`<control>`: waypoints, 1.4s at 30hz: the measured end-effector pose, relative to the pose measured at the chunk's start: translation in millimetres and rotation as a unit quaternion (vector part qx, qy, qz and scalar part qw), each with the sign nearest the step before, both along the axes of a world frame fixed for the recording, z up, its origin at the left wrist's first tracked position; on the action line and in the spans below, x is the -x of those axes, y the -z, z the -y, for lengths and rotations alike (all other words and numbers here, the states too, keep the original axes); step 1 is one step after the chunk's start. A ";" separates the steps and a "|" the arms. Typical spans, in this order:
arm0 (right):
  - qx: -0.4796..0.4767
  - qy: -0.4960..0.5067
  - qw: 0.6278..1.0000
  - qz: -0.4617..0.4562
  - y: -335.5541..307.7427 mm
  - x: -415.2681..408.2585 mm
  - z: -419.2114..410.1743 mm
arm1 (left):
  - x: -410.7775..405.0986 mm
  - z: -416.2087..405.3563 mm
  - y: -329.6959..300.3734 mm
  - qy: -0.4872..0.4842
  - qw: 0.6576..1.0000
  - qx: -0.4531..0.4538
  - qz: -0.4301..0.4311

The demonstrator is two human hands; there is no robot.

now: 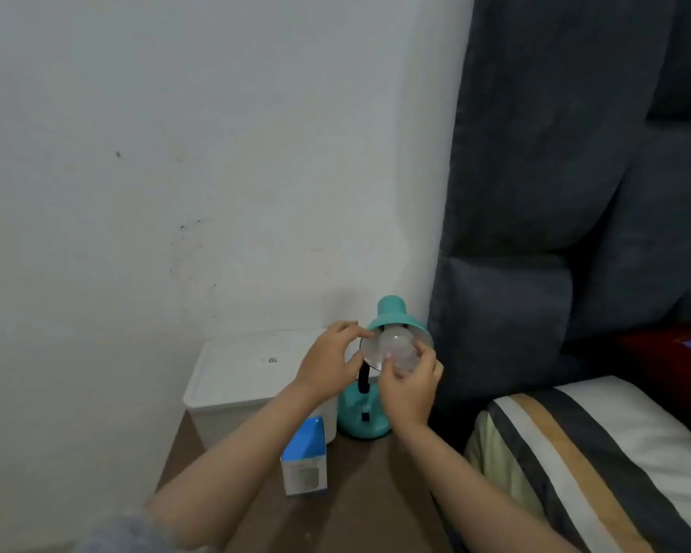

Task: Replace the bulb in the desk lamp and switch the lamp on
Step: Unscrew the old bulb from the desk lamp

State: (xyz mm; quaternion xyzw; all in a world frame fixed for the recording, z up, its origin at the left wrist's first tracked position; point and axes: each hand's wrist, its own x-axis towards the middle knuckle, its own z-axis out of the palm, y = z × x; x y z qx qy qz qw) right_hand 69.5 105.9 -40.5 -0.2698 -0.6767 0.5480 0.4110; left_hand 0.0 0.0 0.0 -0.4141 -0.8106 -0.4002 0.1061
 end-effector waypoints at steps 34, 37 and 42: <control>0.016 0.045 0.997 -0.055 5.4 21.9 4.1 | 22.3 -13.3 14.0 0.002 0.998 -0.032 -0.045; 0.044 0.058 0.994 -0.078 6.6 20.6 5.8 | 23.8 -13.6 14.4 -0.004 0.999 -0.039 -0.036; 0.161 0.053 0.983 -0.075 -3.4 18.9 6.2 | 21.4 -14.3 14.5 -0.001 0.998 -0.044 -0.035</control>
